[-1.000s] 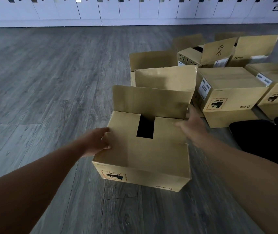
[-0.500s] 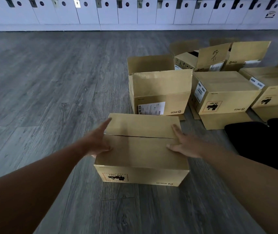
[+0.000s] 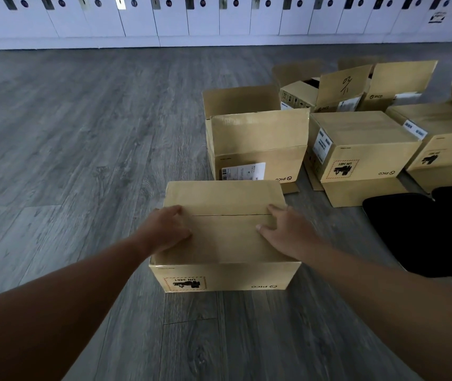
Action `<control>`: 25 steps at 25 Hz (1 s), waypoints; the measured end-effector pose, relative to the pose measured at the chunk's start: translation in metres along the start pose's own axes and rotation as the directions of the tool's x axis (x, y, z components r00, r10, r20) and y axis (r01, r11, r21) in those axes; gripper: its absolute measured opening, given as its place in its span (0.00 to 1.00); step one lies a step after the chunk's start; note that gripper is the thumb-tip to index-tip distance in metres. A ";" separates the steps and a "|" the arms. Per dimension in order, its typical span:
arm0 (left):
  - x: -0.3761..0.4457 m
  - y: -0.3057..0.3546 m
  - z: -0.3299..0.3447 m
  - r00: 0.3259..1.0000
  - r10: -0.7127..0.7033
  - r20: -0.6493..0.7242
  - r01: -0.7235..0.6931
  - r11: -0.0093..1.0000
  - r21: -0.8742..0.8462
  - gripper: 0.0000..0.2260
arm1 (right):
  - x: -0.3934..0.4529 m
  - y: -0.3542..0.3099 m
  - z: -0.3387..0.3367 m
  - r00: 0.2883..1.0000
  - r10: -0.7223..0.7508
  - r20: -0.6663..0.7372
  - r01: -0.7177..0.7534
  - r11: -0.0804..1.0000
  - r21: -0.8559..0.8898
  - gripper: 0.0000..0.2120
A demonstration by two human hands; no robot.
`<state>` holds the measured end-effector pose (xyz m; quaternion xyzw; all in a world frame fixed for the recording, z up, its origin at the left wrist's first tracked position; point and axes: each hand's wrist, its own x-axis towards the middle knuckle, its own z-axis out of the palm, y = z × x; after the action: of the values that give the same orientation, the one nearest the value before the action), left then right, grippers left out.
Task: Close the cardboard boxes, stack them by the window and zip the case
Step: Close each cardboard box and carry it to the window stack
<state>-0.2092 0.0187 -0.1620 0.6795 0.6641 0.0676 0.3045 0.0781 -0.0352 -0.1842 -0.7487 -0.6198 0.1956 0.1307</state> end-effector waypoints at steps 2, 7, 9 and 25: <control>0.002 -0.001 -0.001 1.000 -0.004 -0.026 0.003 1.000 -0.025 0.28 | 0.005 -0.004 0.000 1.000 0.005 -0.004 -0.005 1.000 0.007 0.35; 0.011 -0.011 -0.012 0.993 0.042 -0.108 -0.046 0.998 -0.035 0.18 | 0.023 -0.023 0.000 0.999 -0.009 -0.051 0.008 1.000 -0.016 0.36; 0.017 -0.015 -0.026 0.987 0.043 -0.155 -0.052 0.997 -0.050 0.14 | 0.033 -0.039 -0.004 0.998 -0.037 -0.056 0.036 0.999 -0.031 0.35; -0.076 0.118 -0.380 0.982 -0.004 -0.188 -0.005 0.999 -0.043 0.23 | 0.009 -0.282 -0.318 0.995 -0.013 0.099 0.007 0.998 0.061 0.45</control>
<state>-0.3041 0.0777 0.2274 0.6635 0.6880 0.1459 0.2553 -0.0233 0.0445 0.2216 -0.7306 -0.6231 0.2504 0.1233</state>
